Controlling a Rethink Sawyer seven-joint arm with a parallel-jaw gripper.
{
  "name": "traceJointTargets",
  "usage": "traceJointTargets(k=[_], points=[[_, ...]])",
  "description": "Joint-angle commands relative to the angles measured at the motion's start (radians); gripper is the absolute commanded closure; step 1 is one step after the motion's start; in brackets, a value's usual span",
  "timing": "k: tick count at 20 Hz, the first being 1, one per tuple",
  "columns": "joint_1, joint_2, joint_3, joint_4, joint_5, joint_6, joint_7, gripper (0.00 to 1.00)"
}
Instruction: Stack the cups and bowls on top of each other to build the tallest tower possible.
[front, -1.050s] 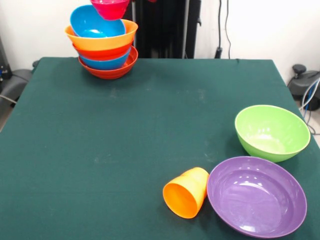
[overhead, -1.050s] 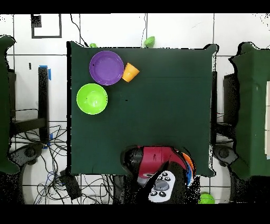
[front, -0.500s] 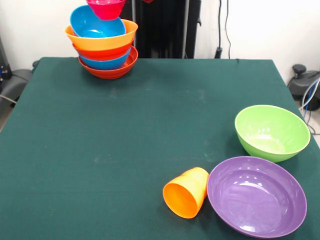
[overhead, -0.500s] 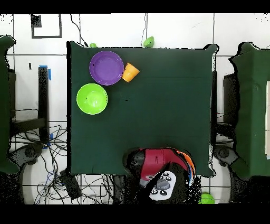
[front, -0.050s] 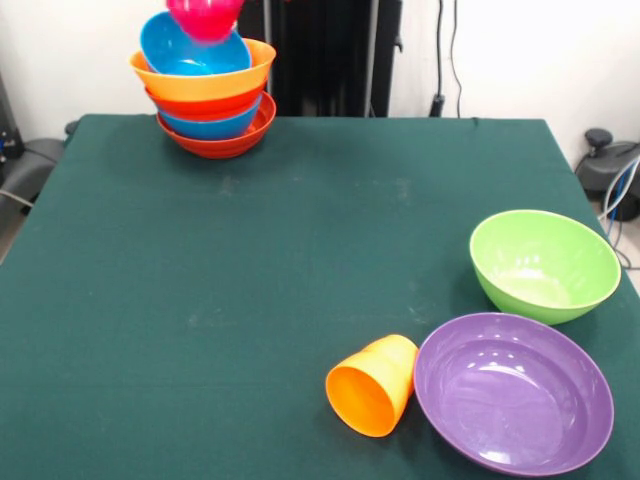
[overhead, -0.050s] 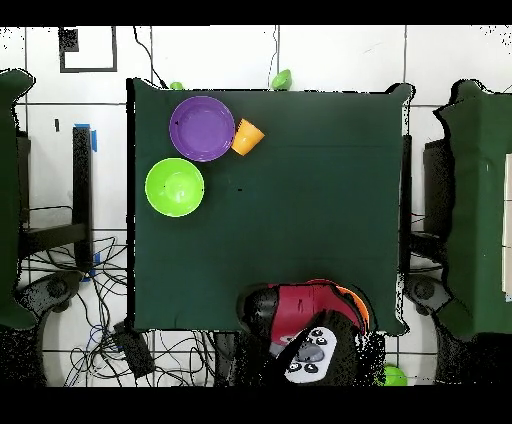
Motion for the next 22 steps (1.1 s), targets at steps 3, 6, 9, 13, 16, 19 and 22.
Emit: traceJointTargets(k=[3,6,9,13,16,19,22], points=[[-0.007,0.031,0.059,-0.019,-0.062,-0.065,0.059,0.00],[-0.017,0.046,0.065,-0.051,-0.055,-0.026,0.055,0.00],[-0.021,0.057,0.062,-0.067,-0.060,-0.018,0.057,0.00],[-0.023,0.066,0.064,-0.079,-0.064,-0.011,0.056,0.00],[-0.026,0.074,0.071,-0.105,-0.060,0.012,0.045,0.00],[-0.025,0.070,0.073,-0.111,-0.056,0.023,0.040,0.00],[-0.029,0.067,0.077,-0.109,-0.054,0.011,0.037,0.00]])
